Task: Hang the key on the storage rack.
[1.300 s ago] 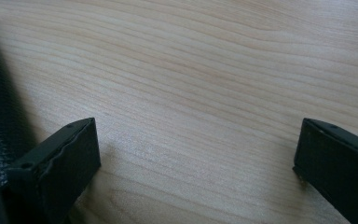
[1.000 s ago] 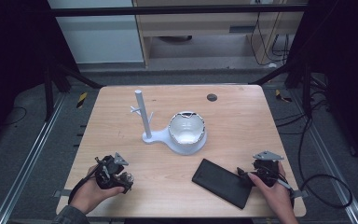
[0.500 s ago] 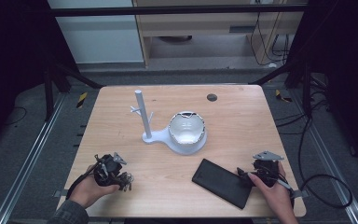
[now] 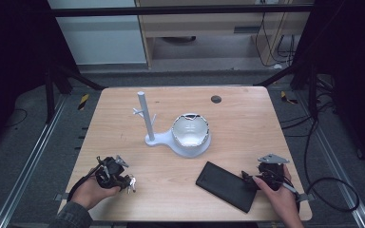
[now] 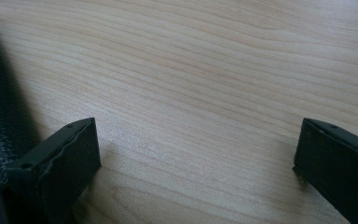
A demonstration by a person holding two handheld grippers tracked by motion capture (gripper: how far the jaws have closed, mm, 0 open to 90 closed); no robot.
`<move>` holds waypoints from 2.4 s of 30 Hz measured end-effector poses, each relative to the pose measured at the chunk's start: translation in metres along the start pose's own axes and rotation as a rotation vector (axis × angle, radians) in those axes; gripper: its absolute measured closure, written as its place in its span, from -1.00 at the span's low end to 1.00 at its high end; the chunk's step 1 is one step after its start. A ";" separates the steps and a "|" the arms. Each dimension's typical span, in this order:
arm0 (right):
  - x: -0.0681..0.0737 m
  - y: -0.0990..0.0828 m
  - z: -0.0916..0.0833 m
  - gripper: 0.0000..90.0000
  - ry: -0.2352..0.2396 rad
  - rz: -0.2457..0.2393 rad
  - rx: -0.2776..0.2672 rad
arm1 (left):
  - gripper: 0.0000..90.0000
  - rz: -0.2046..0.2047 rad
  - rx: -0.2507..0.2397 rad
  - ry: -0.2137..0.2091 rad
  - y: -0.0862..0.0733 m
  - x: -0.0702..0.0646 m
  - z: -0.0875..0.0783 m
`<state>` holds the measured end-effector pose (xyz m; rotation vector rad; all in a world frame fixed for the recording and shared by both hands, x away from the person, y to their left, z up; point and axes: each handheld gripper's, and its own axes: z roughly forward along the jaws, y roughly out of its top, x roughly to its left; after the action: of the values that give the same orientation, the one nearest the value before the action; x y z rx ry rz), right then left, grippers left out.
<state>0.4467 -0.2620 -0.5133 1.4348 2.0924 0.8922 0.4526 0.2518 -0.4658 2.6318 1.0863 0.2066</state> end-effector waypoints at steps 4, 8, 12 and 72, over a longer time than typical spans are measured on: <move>0.000 0.000 0.000 -0.99 0.001 0.000 0.001 | 0.68 0.009 0.011 0.013 0.001 -0.003 -0.005; 0.001 0.000 0.000 -0.99 0.001 -0.003 0.000 | 0.80 -0.001 0.013 0.011 0.002 0.001 -0.009; 0.001 0.000 0.000 -0.99 0.002 -0.001 0.000 | 0.87 -0.023 0.016 0.007 0.000 0.009 -0.010; 0.001 0.000 0.000 -0.99 -0.002 -0.001 0.003 | 0.87 0.120 -0.046 0.194 0.117 0.011 -0.164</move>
<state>0.4458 -0.2612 -0.5132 1.4353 2.0932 0.8873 0.4994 0.2145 -0.2726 2.6808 0.9682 0.5162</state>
